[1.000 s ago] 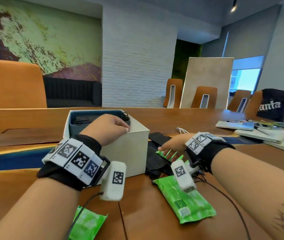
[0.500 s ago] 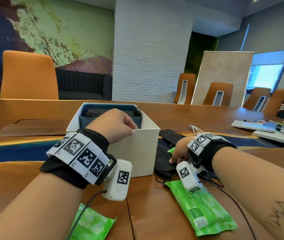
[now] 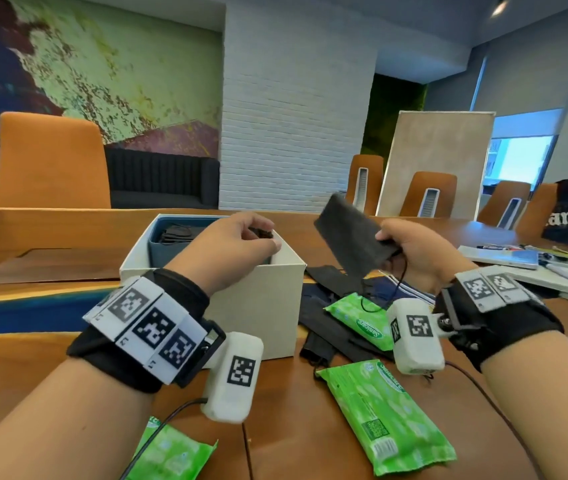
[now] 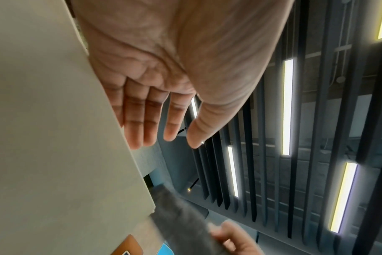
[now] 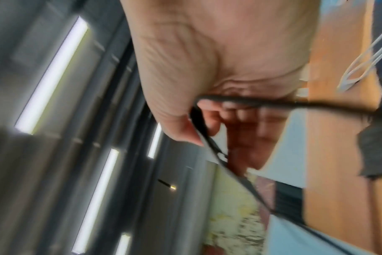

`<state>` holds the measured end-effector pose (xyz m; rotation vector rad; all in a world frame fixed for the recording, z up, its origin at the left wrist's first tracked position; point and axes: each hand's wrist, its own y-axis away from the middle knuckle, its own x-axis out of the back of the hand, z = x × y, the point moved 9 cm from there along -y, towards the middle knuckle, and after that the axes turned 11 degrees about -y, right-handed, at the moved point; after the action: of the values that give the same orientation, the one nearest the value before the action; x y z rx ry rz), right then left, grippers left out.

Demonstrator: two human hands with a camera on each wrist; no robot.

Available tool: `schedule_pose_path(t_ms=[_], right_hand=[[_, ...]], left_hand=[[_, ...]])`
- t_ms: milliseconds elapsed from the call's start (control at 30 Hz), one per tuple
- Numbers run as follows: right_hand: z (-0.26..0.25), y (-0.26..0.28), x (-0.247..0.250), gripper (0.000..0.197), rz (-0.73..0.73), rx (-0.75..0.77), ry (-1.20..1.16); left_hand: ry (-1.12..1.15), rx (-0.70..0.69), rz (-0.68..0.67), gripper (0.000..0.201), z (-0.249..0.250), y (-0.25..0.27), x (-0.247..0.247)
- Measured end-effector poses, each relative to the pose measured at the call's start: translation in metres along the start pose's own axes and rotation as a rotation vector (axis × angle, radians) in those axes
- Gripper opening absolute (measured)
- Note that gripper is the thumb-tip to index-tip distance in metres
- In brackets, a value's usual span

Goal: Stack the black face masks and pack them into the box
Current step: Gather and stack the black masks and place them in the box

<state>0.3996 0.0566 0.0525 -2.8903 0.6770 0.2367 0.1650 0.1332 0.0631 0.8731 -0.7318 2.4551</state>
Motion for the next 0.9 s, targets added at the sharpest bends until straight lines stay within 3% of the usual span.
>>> schedule_pose_path(t_ms=[100, 167, 233, 367, 533, 700, 767, 900], right_hand=[[-0.013, 0.019, -0.020, 0.023, -0.086, 0.159, -0.376], [-0.006, 0.028, -0.035, 0.030, -0.143, 0.210, -0.465], [0.006, 0.031, -0.050, 0.028, -0.199, 0.221, -0.472], [0.028, 0.033, -0.065, 0.020, -0.311, 0.202, -0.426], [0.046, 0.033, -0.061, 0.019, -0.365, 0.142, -0.424], [0.052, 0.037, -0.067, 0.017, -0.400, 0.108, -0.335], [0.053, 0.040, -0.068, 0.026, -0.376, 0.110, -0.270], [0.053, 0.042, -0.070, 0.062, -0.382, 0.105, -0.328]], left_hand=[[0.175, 0.031, -0.013, 0.031, 0.004, 0.001, -0.007], [0.362, 0.074, -0.079, 0.034, 0.008, 0.004, -0.017], [0.483, 0.101, -0.153, 0.029, 0.012, 0.010, -0.026], [0.460, 0.067, -0.232, 0.020, 0.018, 0.015, -0.040], [0.432, 0.029, -0.074, 0.014, 0.013, 0.009, -0.032], [0.445, -0.061, 0.008, 0.023, 0.018, 0.009, -0.018], [0.477, -0.083, -0.005, 0.027, 0.021, 0.010, -0.016], [0.467, -0.128, -0.091, 0.021, 0.030, 0.016, -0.023]])
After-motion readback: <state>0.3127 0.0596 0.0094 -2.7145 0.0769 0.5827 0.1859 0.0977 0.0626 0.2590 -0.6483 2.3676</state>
